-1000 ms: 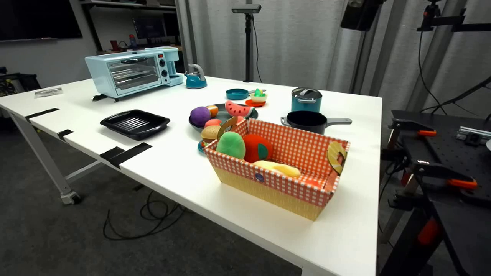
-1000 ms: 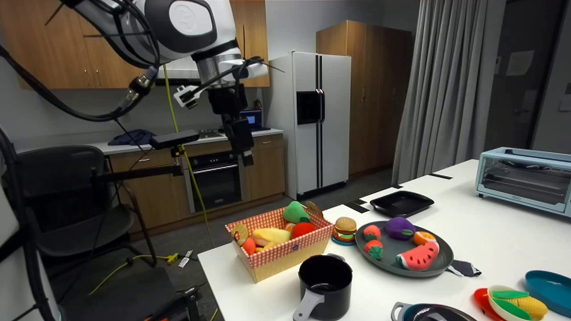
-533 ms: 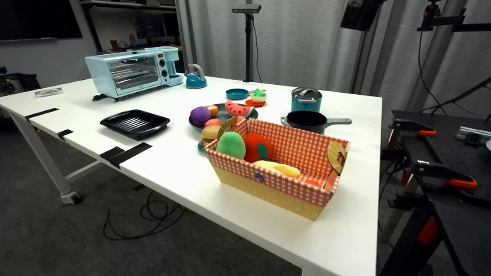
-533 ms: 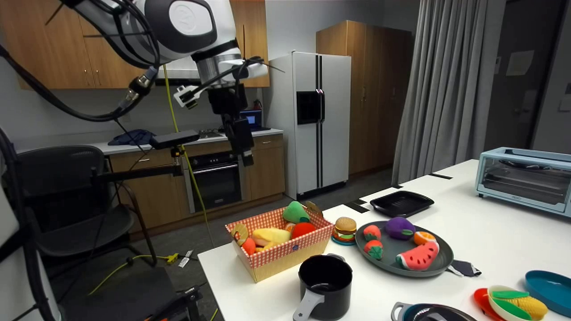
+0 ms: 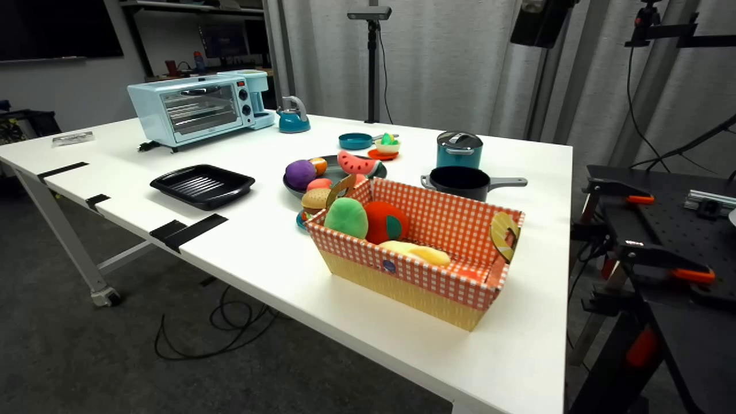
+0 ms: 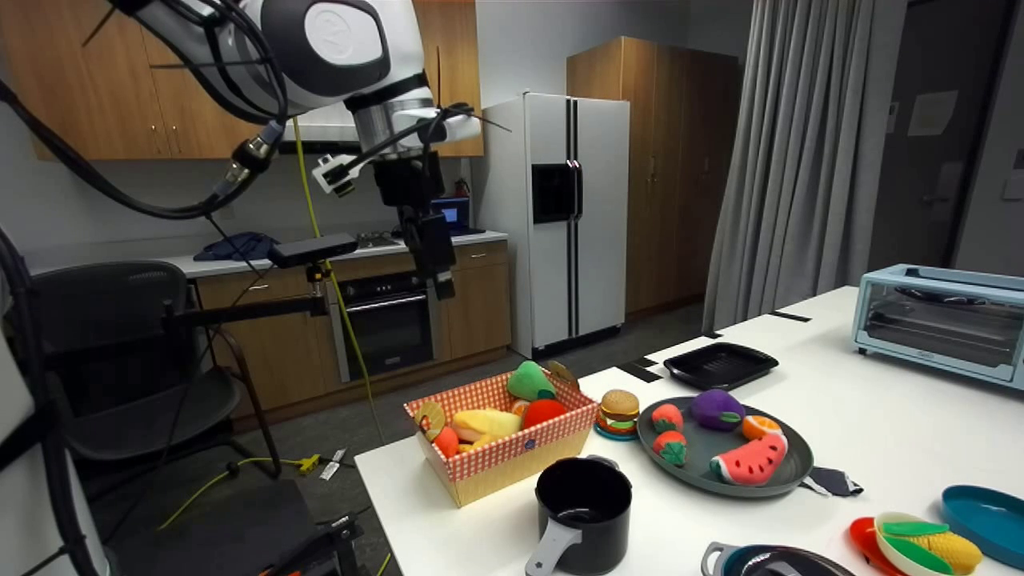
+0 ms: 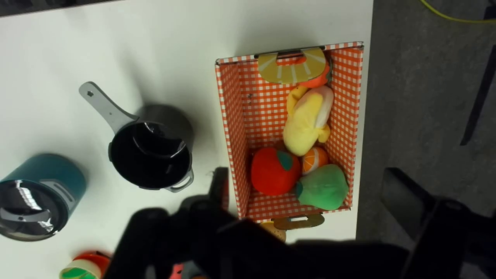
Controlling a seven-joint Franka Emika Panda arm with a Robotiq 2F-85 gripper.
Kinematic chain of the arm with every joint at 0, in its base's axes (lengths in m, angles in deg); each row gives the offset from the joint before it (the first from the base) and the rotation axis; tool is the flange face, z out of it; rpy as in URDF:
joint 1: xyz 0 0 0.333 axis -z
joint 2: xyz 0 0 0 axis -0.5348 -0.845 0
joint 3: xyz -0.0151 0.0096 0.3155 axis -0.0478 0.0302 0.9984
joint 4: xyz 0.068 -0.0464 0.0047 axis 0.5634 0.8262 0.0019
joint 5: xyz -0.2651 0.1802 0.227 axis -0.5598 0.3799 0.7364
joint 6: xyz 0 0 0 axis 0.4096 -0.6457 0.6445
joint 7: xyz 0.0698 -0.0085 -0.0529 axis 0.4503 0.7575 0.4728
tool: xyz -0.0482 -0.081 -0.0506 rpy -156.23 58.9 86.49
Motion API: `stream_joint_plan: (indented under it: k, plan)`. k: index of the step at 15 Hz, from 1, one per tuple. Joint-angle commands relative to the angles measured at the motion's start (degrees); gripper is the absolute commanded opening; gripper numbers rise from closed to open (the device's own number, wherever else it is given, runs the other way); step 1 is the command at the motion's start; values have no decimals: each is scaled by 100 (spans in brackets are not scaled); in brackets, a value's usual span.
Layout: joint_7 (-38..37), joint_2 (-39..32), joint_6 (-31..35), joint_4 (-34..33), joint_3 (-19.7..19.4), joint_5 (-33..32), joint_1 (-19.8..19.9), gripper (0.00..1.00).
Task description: Remove the lid from the blue pot and place it on the black pot
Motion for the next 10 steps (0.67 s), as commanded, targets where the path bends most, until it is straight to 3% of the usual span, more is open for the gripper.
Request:
stream_joint_plan:
  k: [1,10]
  plan:
    - [-3,-39,13,-10,-100,-66,-68,100]
    - [32,-380,93,-111,-251,-304,120,100]
